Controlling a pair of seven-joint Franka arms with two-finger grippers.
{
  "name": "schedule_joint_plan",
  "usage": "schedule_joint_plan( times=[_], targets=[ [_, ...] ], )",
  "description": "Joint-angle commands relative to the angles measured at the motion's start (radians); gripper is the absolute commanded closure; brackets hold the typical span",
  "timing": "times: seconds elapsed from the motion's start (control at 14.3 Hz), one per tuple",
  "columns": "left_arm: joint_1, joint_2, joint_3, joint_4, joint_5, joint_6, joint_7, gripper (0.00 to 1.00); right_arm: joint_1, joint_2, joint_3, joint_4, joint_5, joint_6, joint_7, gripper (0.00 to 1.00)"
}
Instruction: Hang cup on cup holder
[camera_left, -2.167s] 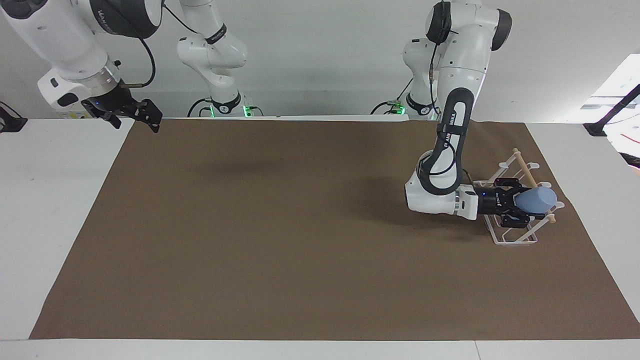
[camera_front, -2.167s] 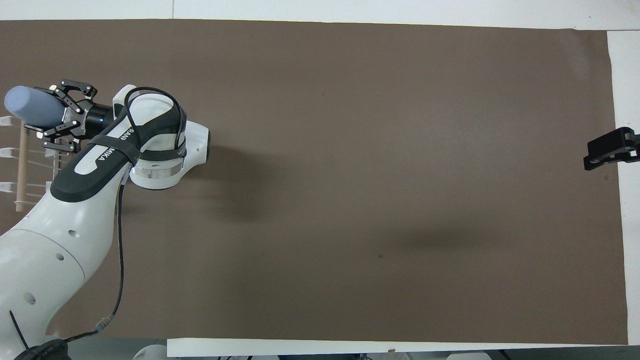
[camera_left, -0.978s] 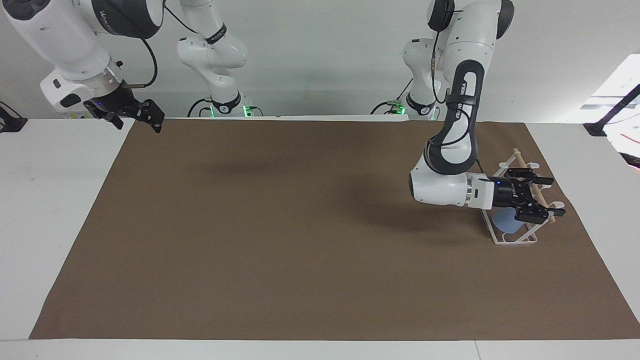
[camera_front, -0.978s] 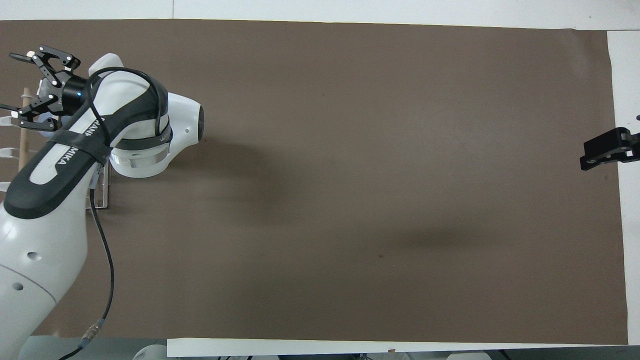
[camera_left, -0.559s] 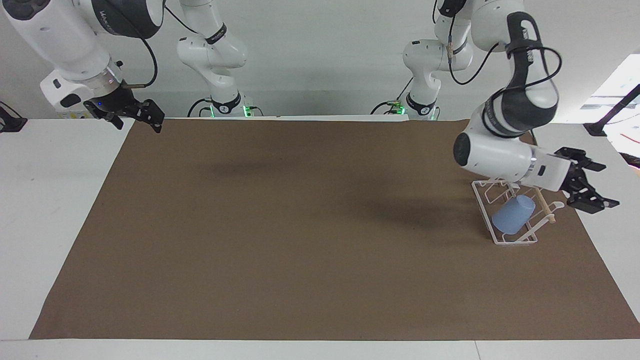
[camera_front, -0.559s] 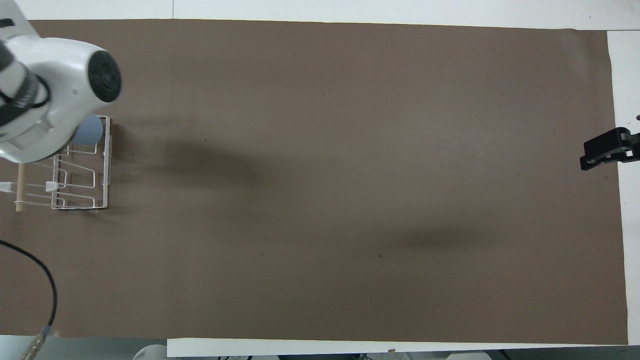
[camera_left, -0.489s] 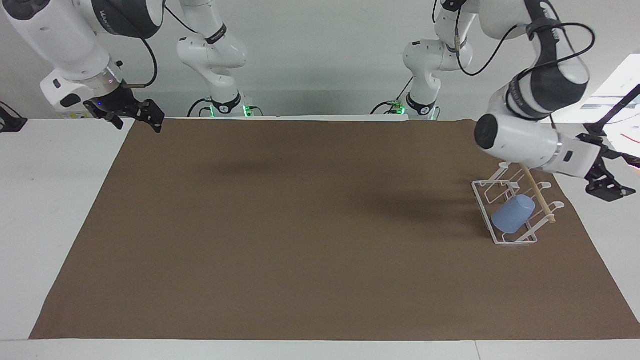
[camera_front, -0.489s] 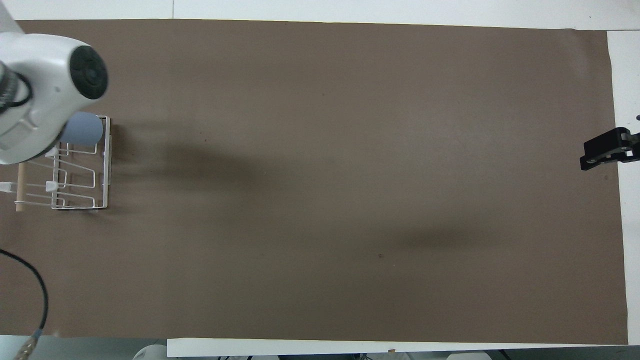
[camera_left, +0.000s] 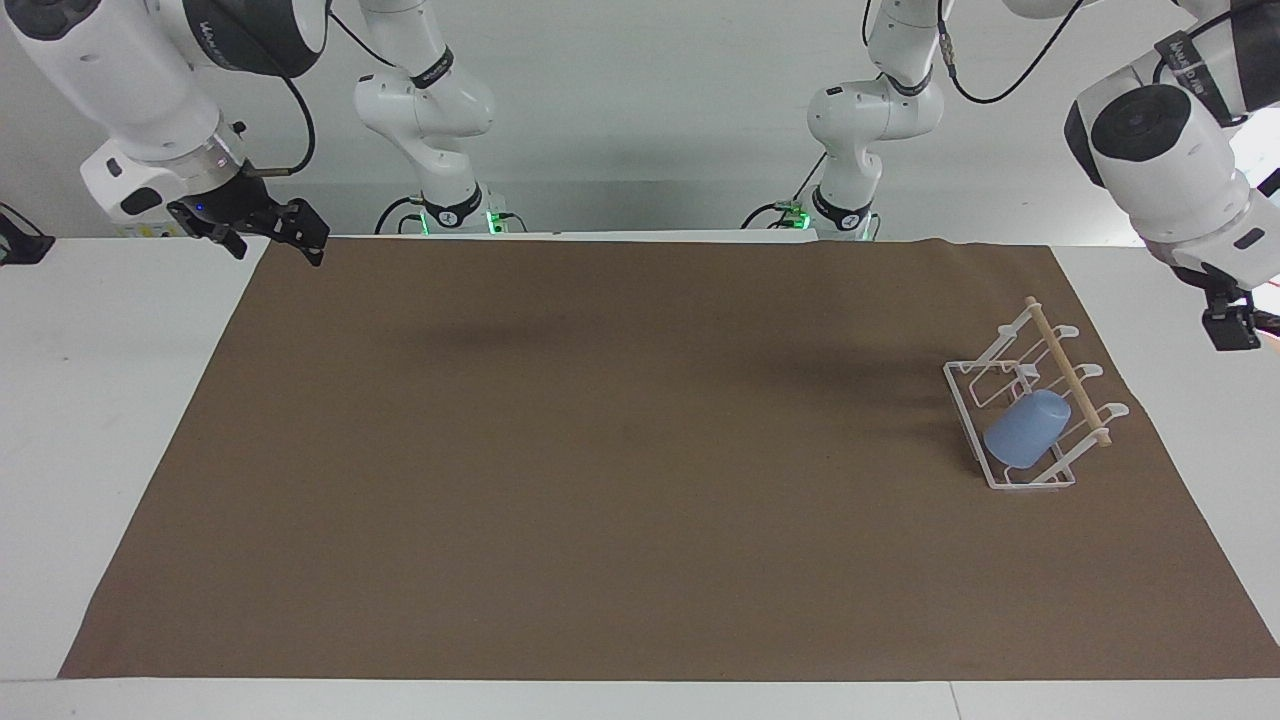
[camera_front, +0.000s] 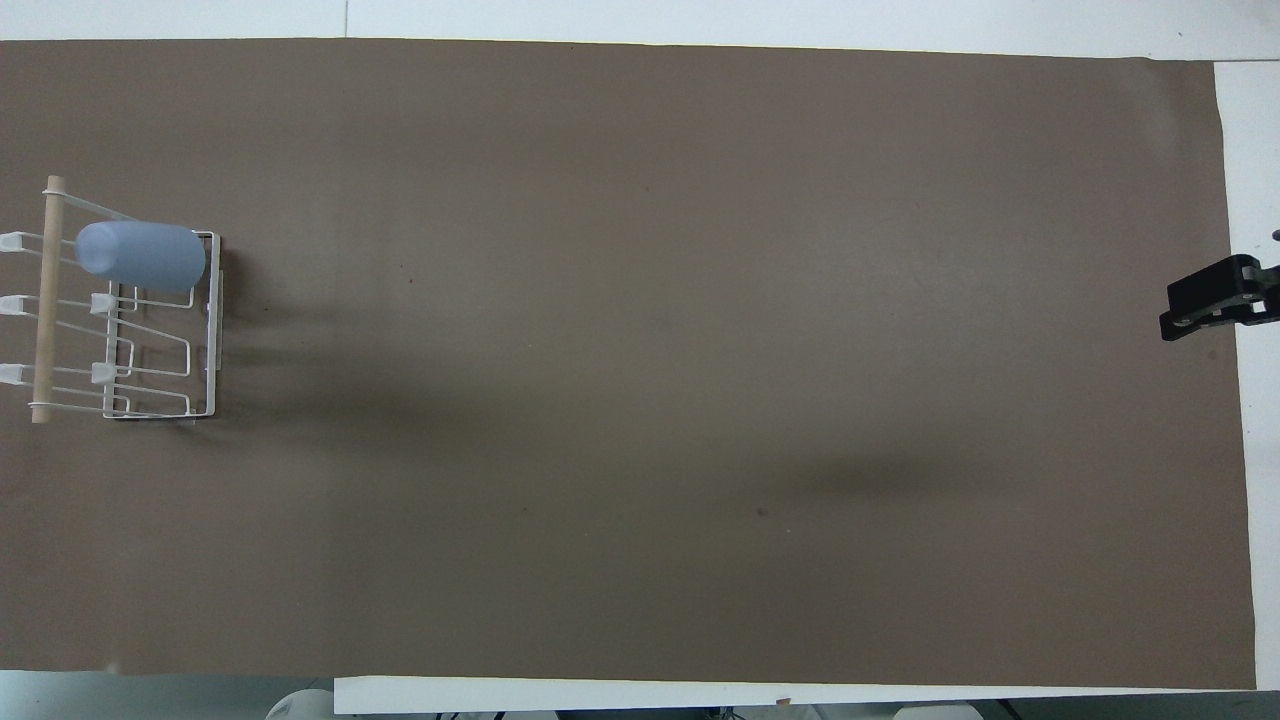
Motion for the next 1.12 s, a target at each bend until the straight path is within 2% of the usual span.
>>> schedule_joint_plan(
  times=[0.0, 0.14, 0.28, 0.42, 0.56, 0.7, 0.91, 1.05],
  targets=[
    [-0.001, -0.016, -0.004, -0.01, -0.22, -0.012, 0.24, 0.0, -0.005, -0.017, 0.001, -0.021, 0.018, 0.008, -0.018, 0.0],
    [-0.006, -0.021, -0.004, -0.023, -0.408, -0.018, 0.382, 0.0, -0.005, -0.019, 0.001, -0.021, 0.018, 0.008, -0.018, 0.0],
    [-0.019, -0.055, -0.004, -0.064, -0.512, -0.058, 0.525, 0.0, -0.005, -0.017, 0.001, -0.021, 0.018, 0.008, -0.018, 0.0],
    [-0.081, -0.067, 0.0, -0.063, -0.546, -0.139, 0.649, 0.0, -0.005, -0.017, 0.001, -0.021, 0.018, 0.01, -0.018, 0.0],
    [-0.096, -0.067, 0.0, -0.041, -0.653, -0.21, 0.778, 0.0, -0.005, -0.019, 0.001, -0.021, 0.018, 0.008, -0.018, 0.0],
    [-0.116, -0.064, 0.005, -0.011, -0.675, -0.263, 0.947, 0.0, -0.005, -0.017, 0.001, -0.021, 0.018, 0.008, -0.018, 0.0],
    [-0.124, -0.049, 0.068, 0.037, -0.802, -0.257, 1.114, 0.0, -0.005, -0.017, 0.001, -0.021, 0.018, 0.008, -0.018, 0.0],
    [-0.121, -0.017, 0.068, 0.086, -0.785, -0.258, 1.133, 0.0, -0.005, -0.017, 0.001, -0.021, 0.018, 0.008, -0.018, 0.0]
  ],
)
